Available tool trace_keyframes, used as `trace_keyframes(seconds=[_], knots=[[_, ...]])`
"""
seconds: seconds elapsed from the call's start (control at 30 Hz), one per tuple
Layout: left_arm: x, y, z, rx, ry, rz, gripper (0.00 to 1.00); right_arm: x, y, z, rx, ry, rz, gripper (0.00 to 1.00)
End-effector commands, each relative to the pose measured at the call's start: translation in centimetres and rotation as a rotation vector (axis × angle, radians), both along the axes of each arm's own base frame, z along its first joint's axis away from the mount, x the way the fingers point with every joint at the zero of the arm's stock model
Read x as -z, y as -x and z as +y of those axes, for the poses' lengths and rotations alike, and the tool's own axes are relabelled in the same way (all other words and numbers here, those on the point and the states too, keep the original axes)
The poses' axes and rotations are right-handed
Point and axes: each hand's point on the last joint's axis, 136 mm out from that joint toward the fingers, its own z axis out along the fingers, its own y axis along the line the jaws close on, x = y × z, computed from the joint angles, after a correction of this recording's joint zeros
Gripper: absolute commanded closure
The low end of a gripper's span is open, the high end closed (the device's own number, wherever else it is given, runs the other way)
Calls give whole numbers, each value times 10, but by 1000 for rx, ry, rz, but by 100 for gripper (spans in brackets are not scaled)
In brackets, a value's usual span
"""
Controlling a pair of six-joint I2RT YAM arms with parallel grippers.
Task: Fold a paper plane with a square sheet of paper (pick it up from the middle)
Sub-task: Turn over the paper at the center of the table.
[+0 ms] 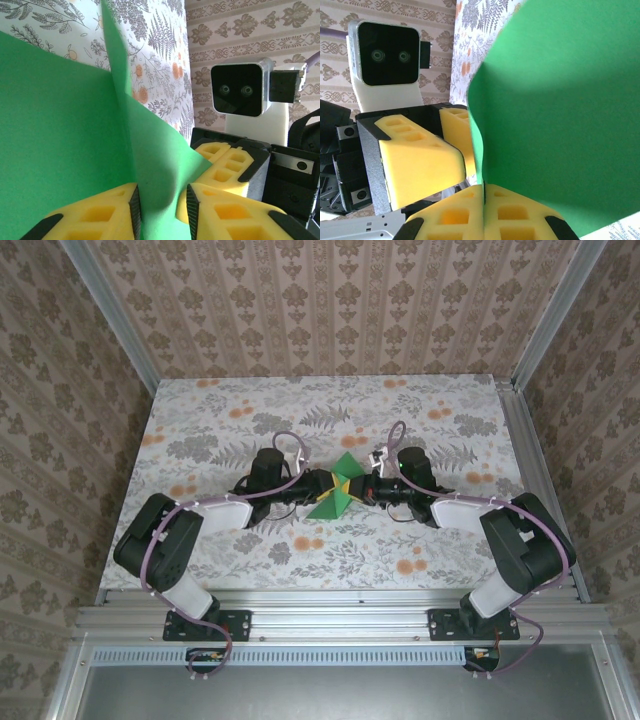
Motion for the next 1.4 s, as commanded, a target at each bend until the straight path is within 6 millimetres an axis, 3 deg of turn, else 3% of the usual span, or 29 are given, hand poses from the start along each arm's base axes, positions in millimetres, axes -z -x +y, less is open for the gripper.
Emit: trace_keyframes(seconds=[0.0, 0.43, 0.67, 0.87, 1.0, 1.17, 1.37], knots=[[-14, -4, -3, 32, 25, -46, 72, -9, 3, 0, -12, -22, -24, 100], [-8, -2, -4, 59, 1, -33, 78, -5, 3, -6, 6, -12, -14, 100], [-9, -3, -4, 65, -9, -38, 89, -7, 2, -6, 4, -15, -16, 99], [-7, -5, -5, 62, -15, -22, 93, -10, 3, -13, 25, -2, -20, 85], [-10, -10, -5, 44, -12, -14, 92, -4, 10, -24, 66, 21, 9, 59], [-16, -14, -7, 33, -6, -20, 92, -1, 19, -20, 106, -26, 64, 38], [-17, -14, -8, 25, 5, -15, 92, -4, 14, -8, 151, -119, 106, 33]])
